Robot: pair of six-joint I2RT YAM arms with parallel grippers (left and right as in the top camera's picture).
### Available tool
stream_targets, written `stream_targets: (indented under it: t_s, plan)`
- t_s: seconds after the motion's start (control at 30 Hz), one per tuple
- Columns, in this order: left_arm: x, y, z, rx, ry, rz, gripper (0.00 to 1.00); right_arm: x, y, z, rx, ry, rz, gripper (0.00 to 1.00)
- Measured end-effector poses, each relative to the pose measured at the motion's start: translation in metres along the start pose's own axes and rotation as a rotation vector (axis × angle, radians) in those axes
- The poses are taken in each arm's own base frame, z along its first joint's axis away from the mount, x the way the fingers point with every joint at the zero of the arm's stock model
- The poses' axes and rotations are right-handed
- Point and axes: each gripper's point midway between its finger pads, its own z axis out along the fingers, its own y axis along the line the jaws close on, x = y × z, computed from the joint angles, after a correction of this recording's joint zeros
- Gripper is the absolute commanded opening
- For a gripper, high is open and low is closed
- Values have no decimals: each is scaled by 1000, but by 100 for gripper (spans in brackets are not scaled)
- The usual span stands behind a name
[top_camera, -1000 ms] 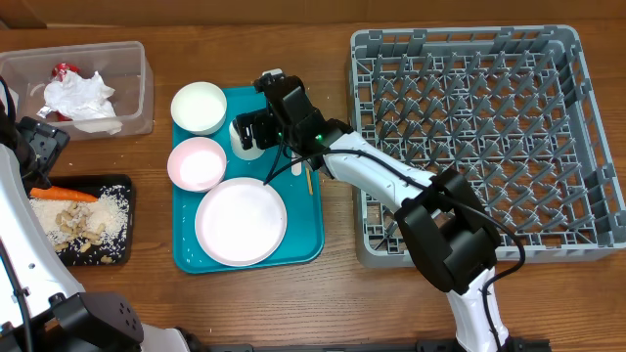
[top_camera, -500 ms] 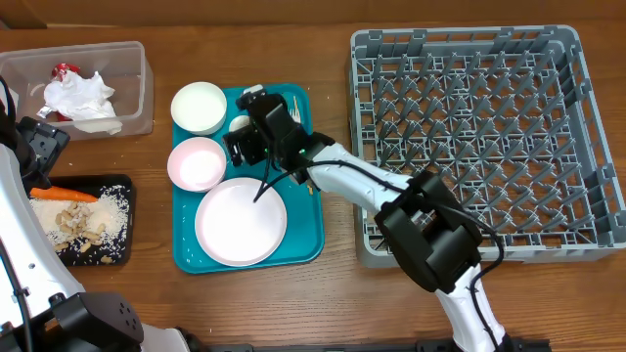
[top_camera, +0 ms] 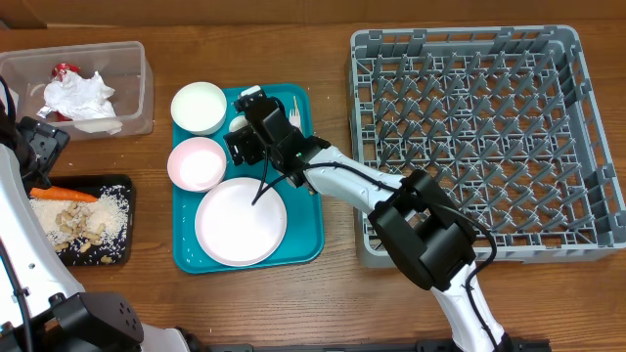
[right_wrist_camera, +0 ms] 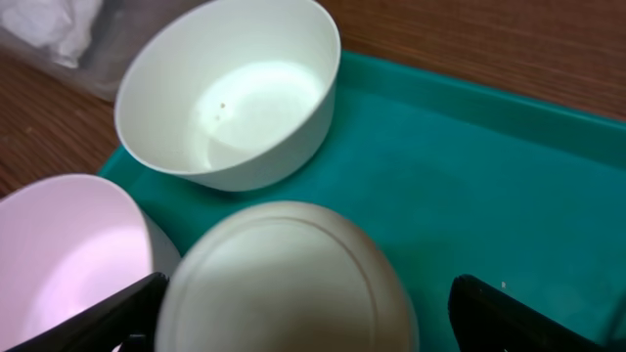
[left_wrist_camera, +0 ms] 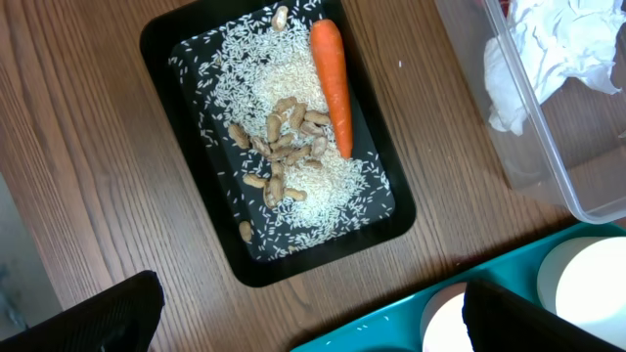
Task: Sort waste into correct bins and load items into the dishwasher rack
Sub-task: 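Lower the right gripper onto the white cup and grasp it, then carry the white cup right and set it upright in the rack's back corner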
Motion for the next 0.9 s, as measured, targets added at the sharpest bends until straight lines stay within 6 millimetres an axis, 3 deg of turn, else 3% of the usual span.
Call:
stream_targets:
  t_s: [0.23,0.4,0.6,0.77,0.9]
  plan:
    - [0,0,0,0,0,0,100,3,-6,5,29,-6,0,71]
    - [0,0,0,0,0,0,100,0,-7,5,36,-17,-2,66]
    - [0,0,0,0,1,0,100,0,-8,0,43,-4,-1,51]
    - [0,0,0,0,0,0,100,-12,-10,-21,50,12,5,49]
    - [0,0,0,-1,0,0,100,-49,-33,-66,116,-19,31,49]
